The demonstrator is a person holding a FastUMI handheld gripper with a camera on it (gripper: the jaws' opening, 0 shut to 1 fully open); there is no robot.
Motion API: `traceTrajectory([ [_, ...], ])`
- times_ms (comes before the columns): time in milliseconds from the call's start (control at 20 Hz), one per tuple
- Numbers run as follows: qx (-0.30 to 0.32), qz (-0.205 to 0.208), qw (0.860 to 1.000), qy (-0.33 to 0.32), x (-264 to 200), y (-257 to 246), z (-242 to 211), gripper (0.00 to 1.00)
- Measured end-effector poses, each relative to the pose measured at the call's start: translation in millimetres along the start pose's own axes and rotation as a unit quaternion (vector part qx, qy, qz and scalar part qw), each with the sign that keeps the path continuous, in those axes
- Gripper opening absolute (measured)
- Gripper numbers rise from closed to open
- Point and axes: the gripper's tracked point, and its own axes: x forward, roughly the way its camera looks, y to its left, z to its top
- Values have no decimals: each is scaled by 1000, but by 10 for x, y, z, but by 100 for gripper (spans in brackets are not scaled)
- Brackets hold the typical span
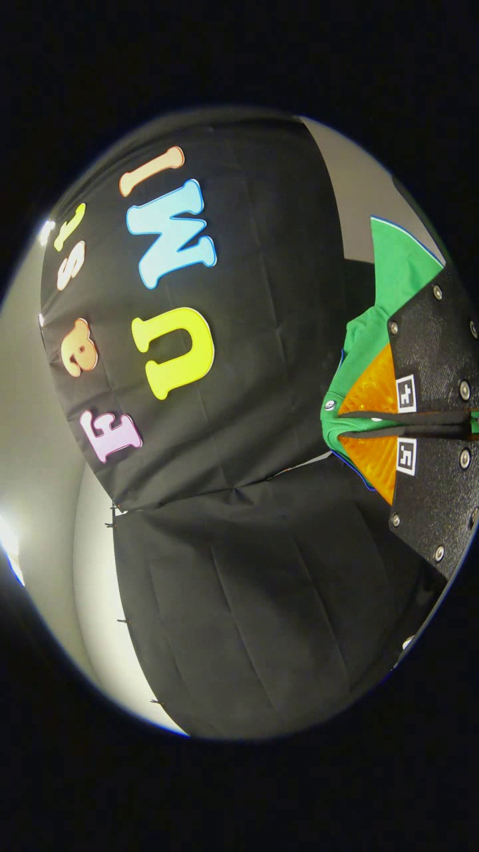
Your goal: Put the clothes into the washing machine and then close the washing machine lid.
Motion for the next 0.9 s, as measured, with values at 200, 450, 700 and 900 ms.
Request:
traceTrajectory([
  [200,-4,13,1000,6,138,284,-110,0],
  [450,-9,23,999,20,328,567,-329,0],
  [700,-10,28,999,41,553,749,-617,0],
  [900,-19,22,998,57,725,800,-891,0],
])
